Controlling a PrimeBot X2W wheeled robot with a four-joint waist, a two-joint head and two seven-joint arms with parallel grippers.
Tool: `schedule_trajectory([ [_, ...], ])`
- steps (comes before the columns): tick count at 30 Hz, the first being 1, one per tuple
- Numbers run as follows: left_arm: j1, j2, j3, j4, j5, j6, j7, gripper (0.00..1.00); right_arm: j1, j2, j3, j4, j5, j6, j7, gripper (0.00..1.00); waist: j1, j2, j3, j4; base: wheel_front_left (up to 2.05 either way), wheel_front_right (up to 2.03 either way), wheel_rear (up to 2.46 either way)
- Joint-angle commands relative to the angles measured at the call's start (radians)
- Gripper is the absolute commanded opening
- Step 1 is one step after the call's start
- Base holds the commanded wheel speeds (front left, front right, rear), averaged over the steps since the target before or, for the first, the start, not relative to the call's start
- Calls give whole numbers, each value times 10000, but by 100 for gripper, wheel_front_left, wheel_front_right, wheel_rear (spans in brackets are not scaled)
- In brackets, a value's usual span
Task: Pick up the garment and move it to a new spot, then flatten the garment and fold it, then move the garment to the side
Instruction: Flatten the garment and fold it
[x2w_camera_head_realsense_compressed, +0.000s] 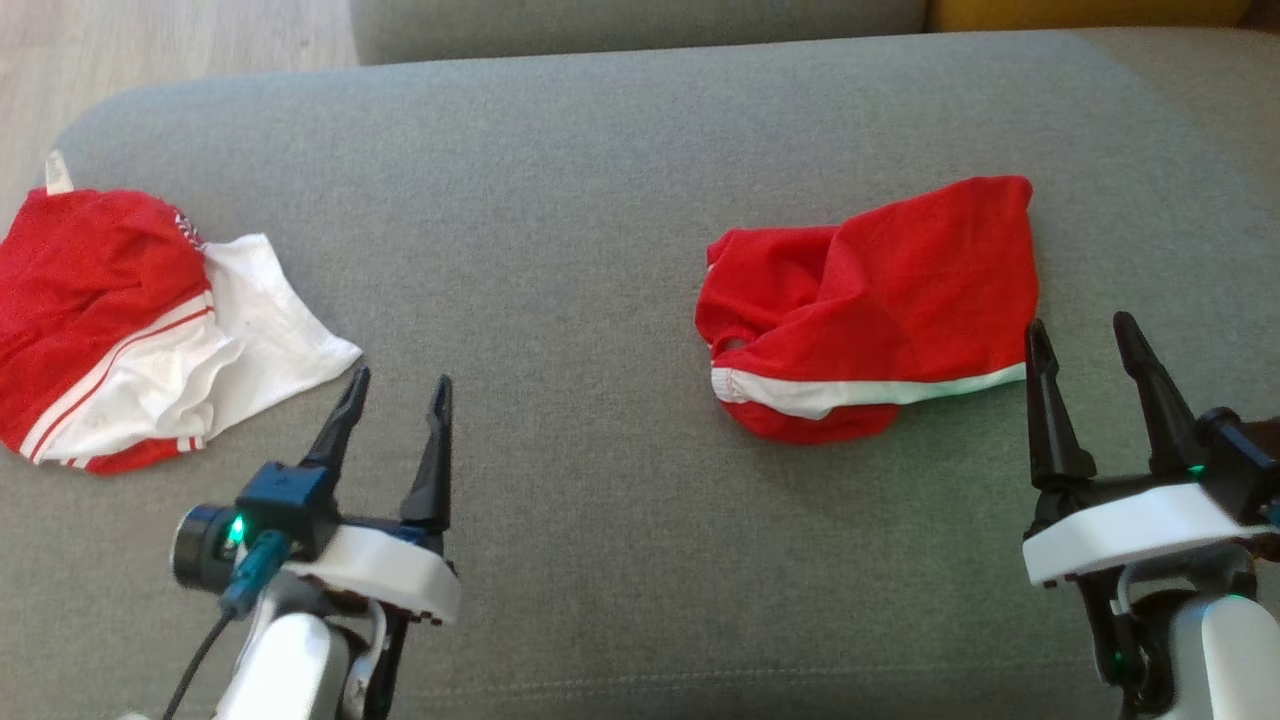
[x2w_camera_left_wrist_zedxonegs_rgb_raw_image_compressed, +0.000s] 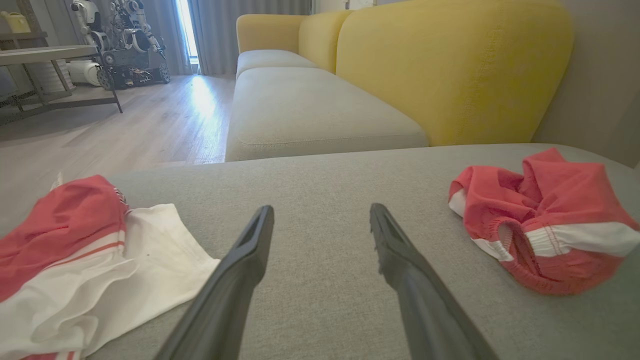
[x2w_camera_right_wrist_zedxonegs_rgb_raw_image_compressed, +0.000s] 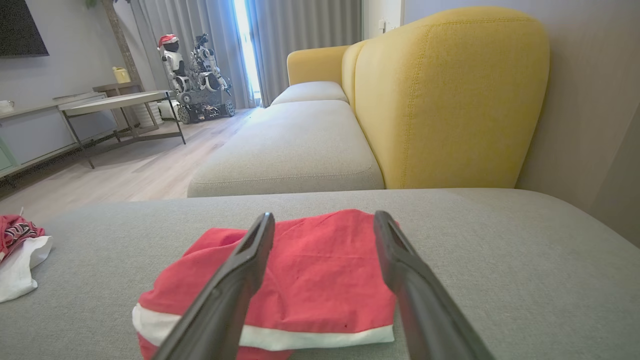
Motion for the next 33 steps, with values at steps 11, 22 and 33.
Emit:
schedule_trajectory([
  [11, -2305, -666, -1638, 197, -447, -1797, 948, 100, -611, -33, 601, -434, 259, 40, 10, 100, 0, 0, 938, -340, 0, 0, 0],
  [22, -3565, -750, -3048, 1738, -1970, -2174, 1733, 100, -939, -32, 856, -87, 558, 40, -192, 100, 0, 0, 1599, -1392, 0, 0, 0],
  [33, -4111, -420, -3664, 2431, -2863, -2182, 1834, 18, -1034, -32, 865, 217, 868, 40, -430, 100, 0, 0, 1700, -1691, 0, 0, 0],
])
